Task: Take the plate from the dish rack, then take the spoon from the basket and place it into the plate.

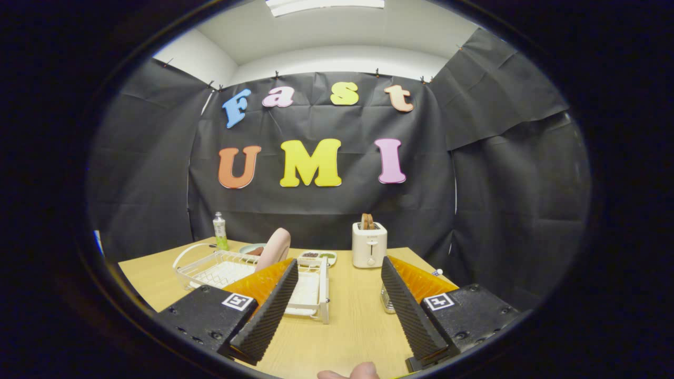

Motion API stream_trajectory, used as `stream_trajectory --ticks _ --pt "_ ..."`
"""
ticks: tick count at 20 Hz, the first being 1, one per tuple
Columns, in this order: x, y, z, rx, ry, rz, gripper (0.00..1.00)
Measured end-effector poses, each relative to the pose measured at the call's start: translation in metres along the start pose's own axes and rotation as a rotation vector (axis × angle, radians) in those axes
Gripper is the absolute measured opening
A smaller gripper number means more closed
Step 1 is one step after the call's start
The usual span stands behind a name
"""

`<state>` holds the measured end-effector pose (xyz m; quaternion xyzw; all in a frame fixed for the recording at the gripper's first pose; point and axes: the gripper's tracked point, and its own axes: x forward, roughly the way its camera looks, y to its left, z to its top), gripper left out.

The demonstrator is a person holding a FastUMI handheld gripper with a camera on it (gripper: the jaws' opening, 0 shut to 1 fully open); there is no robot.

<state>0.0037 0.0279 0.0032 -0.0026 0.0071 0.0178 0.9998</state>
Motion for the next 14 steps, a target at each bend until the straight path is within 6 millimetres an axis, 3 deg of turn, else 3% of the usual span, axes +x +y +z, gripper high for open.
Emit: stream_trajectory --ticks 5,14 --pt "0.005 0.016 -0.003 0.001 0.016 0.024 1.00" --pt "0.014 0.043 0.015 -0.028 0.019 0.082 1.00"
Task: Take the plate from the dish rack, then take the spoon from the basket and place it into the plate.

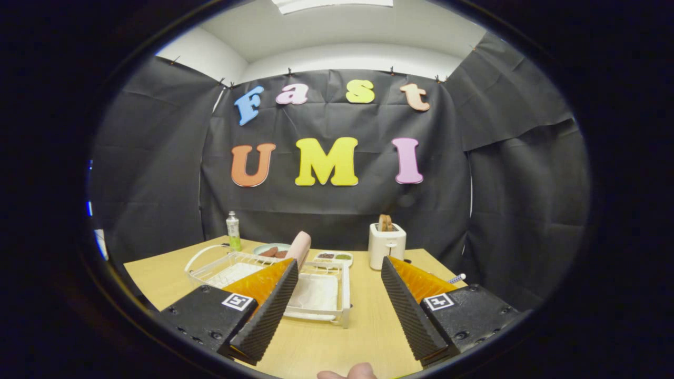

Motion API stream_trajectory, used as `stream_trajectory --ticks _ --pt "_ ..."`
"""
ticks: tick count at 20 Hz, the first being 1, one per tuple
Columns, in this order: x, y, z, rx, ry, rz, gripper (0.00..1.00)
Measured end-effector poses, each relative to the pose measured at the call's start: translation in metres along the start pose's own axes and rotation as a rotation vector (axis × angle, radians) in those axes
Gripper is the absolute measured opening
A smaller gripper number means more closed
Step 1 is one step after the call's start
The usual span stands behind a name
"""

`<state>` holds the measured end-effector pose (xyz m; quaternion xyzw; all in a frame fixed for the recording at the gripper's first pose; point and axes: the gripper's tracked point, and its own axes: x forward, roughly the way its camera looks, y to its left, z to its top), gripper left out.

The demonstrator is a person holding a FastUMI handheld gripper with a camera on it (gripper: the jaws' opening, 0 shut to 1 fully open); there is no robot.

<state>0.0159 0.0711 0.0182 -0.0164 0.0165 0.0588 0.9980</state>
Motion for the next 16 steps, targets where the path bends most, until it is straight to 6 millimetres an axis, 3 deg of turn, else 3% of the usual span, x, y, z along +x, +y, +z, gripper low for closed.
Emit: stream_trajectory --ticks 7,13,16 --pt "0.035 0.026 0.026 -0.008 0.071 0.086 1.00" --pt "0.087 0.051 0.060 -0.013 0.176 0.149 1.00" --pt "0.117 0.062 0.055 -0.018 0.267 0.161 1.00"
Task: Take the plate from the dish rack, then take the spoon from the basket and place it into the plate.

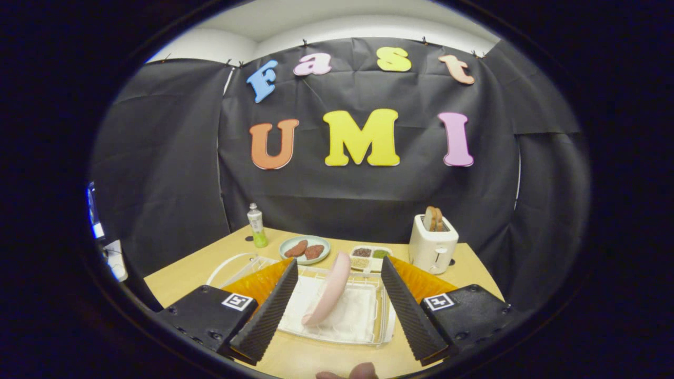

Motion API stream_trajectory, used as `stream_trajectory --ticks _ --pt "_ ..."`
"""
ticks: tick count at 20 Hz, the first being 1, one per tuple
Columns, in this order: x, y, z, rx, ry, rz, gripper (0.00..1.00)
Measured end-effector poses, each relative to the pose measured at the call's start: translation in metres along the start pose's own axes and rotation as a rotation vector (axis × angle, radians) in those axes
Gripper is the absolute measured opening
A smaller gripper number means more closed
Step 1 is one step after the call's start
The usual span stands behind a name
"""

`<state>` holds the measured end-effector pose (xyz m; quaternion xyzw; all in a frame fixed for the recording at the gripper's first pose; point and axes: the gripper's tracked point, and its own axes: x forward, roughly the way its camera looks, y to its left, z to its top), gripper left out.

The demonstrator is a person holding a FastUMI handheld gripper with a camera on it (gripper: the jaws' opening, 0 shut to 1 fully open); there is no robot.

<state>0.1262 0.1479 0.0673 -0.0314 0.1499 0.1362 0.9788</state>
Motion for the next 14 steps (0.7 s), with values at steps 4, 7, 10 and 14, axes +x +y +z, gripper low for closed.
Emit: stream_trajectory --ticks 4,7,10,14 --pt "0.037 0.001 -0.007 0.013 0.125 0.004 1.00" --pt "0.064 0.000 -0.018 0.069 0.225 0.009 1.00" --pt "0.084 -0.002 -0.031 0.118 0.349 0.005 1.00" --pt "0.101 0.006 -0.040 0.167 0.443 0.005 1.00"
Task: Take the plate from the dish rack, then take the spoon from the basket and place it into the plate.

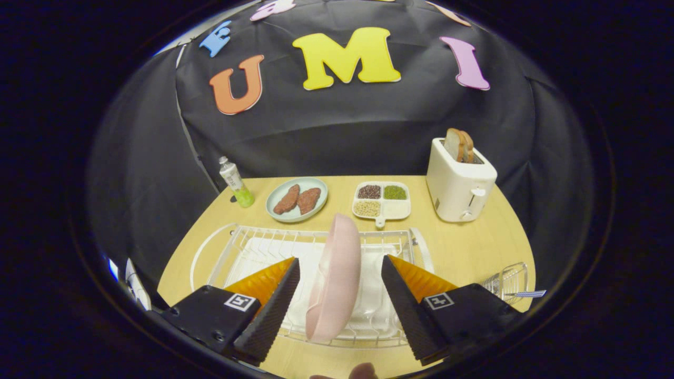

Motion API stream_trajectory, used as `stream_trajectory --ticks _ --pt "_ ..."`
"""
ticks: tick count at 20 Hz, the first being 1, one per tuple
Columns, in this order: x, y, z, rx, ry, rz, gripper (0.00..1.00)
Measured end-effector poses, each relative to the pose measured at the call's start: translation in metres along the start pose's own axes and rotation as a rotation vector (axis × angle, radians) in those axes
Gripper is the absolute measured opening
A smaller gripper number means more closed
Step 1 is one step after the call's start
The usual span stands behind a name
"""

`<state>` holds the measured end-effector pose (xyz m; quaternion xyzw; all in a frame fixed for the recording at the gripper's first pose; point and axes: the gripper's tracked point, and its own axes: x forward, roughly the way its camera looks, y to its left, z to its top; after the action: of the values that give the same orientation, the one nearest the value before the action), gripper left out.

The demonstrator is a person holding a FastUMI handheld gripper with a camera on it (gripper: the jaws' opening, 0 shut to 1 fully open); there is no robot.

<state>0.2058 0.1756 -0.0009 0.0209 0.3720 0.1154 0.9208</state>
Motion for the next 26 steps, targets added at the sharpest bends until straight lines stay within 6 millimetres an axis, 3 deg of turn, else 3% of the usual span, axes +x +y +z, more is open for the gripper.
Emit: stream_trajectory --ticks 6,10,13,14,22,26 --pt "0.032 0.006 -0.008 0.061 0.171 -0.038 0.85" --pt "0.037 0.007 -0.014 0.075 0.250 -0.082 0.72" --pt "0.033 0.007 -0.016 0.091 0.272 -0.115 0.55" --pt "0.032 0.006 -0.017 0.096 0.279 -0.133 0.45" --pt "0.002 -0.008 -0.013 0.137 0.289 -0.212 0.39" --pt "-0.001 -0.008 -0.016 0.134 0.314 -0.238 0.39"
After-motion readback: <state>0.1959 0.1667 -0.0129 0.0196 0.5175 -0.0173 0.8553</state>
